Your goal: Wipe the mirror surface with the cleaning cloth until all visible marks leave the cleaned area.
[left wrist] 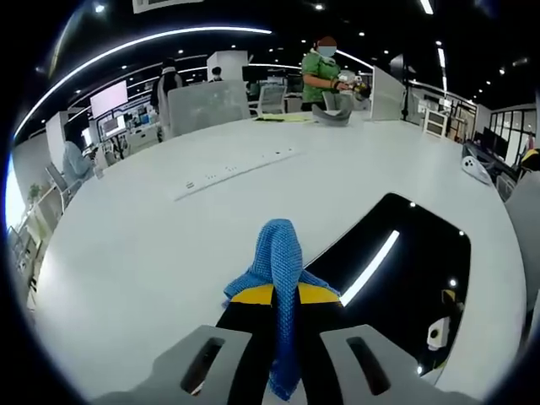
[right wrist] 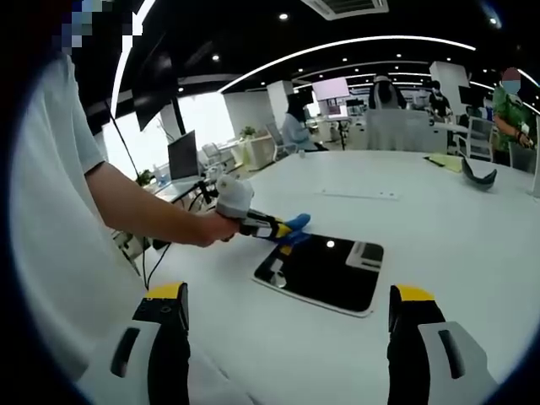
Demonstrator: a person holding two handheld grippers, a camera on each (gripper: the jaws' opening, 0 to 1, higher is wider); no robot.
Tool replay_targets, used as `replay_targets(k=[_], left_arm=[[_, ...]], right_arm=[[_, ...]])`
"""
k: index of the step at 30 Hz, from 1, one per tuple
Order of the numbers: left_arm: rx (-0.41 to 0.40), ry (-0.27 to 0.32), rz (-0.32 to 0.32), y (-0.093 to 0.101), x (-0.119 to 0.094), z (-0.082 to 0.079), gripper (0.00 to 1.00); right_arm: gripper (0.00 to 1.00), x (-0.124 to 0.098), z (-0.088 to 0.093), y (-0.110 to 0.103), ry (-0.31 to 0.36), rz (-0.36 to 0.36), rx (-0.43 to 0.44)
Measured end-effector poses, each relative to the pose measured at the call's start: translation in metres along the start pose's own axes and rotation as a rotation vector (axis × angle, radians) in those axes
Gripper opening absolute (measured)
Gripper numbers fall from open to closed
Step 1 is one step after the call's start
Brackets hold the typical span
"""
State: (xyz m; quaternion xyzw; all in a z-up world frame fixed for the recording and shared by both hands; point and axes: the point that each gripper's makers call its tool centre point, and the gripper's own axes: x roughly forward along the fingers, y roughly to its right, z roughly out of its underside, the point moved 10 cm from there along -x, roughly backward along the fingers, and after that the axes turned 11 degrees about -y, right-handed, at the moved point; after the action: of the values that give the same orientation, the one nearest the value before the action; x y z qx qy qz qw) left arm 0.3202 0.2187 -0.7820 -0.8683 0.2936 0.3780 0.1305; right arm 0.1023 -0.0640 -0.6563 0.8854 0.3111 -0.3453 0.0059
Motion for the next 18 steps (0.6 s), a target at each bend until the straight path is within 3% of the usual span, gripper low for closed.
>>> replay_targets(k=[8,18], left_arm=[[0.002,-0.005,-0.014,0.0031,-0.0004,-0.0007,0.05],[0.087,-0.012,-0.038,0.0078,0.0002,-0.0029,0.05]], right_arm=[[0.98,0.0007,-0.0001,0.0003,-0.001,-0.004,0.000],[0.98,-0.0005,0.0010,0.0003,-0.003,-0.004,0.001]])
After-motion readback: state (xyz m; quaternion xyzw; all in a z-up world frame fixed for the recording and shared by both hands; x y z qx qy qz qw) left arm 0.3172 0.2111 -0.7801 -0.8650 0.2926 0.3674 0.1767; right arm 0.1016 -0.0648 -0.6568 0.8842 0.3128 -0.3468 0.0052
